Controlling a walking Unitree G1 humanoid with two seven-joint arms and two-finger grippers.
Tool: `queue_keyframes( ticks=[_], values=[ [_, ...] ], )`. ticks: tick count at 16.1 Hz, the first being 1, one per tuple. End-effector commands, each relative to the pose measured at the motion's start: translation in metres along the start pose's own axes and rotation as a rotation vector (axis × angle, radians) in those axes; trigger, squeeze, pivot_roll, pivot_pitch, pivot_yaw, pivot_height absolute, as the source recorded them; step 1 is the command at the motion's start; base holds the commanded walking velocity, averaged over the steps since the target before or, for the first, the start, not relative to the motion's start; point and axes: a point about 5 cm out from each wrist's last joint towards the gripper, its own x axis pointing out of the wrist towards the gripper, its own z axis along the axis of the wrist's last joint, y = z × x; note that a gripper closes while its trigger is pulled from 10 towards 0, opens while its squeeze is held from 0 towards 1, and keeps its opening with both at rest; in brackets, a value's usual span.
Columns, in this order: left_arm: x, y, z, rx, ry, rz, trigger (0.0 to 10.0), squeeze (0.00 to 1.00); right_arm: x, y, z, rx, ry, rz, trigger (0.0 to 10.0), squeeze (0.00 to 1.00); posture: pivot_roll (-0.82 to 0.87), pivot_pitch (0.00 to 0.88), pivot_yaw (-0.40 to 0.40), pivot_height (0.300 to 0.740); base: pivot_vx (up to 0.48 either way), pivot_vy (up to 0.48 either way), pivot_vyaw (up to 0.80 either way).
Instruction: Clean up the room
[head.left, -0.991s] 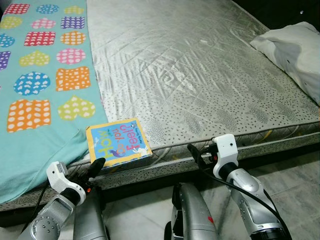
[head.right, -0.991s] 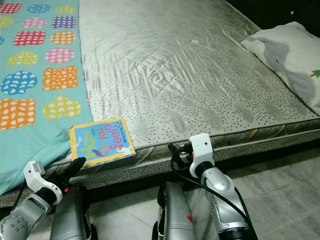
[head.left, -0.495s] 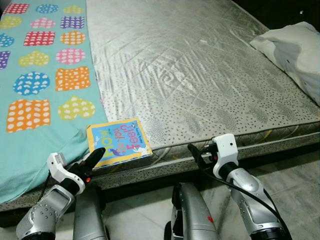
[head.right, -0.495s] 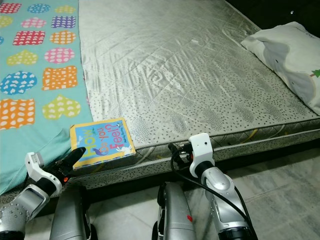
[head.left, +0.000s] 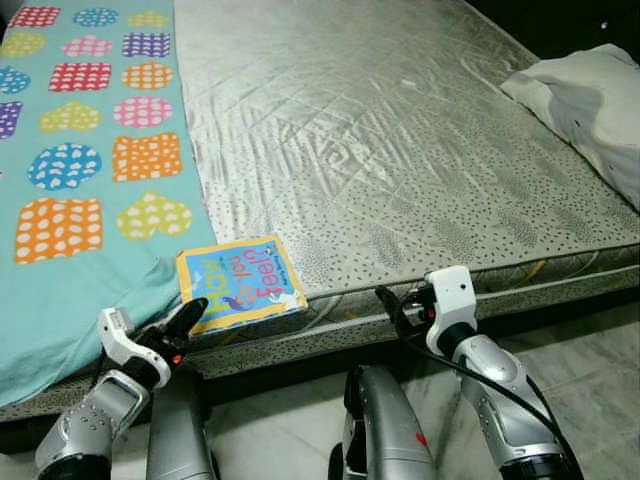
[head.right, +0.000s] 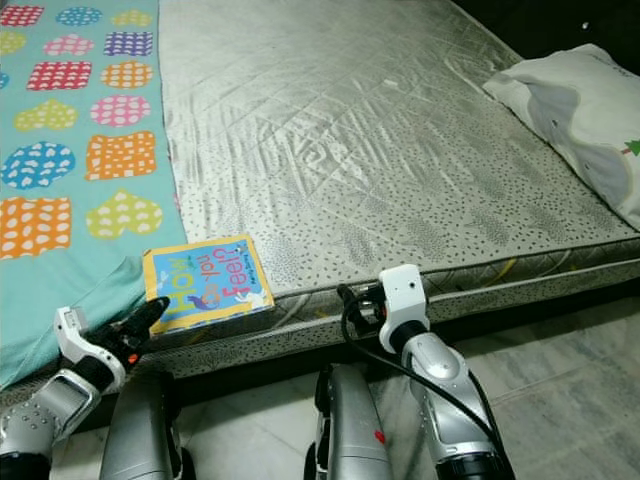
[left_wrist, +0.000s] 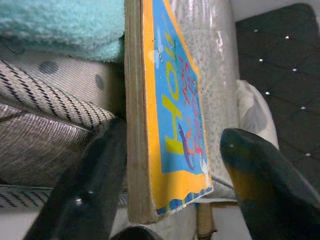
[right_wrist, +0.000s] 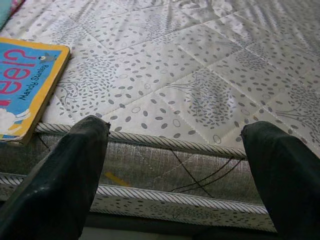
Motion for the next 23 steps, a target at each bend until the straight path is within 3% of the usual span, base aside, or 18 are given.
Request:
queue_keyframes(
  ticks=[1,9,20,22,23],
  values=[
    [0.002,0.000,-0.002,-0.020,0.012,-0.012,0.0,0.00,-0.001,-0.004,-0.003,-0.002,0.011,-0.013,10.0,0.00,-0.14,0.133,-0.120,0.541,0.000,0.000,0.00],
    [0.016,0.004,0.003,-0.023,0.019,0.048,0.0,0.00,0.000,-0.004,-0.002,-0.006,0.006,-0.025,10.0,0.00,-0.15,0.132,-0.113,0.541,0.000,0.000,0.00],
    [0.020,0.005,0.010,0.021,-0.036,0.036,0.0,0.00,0.002,-0.003,-0.002,0.002,0.001,-0.026,10.0,0.00,-0.15,0.125,-0.107,0.541,0.000,0.000,0.00],
    [0.019,0.005,0.012,0.039,-0.056,0.027,0.0,0.00,0.002,-0.001,0.000,0.015,-0.012,-0.005,10.0,0.00,-0.15,0.122,-0.105,0.541,0.000,0.000,0.00],
    [0.017,0.003,0.015,0.040,-0.078,0.006,0.0,0.00,0.001,0.005,0.001,0.061,-0.018,0.082,10.0,0.00,-0.14,0.111,-0.102,0.541,0.000,0.000,0.00]
  ],
)
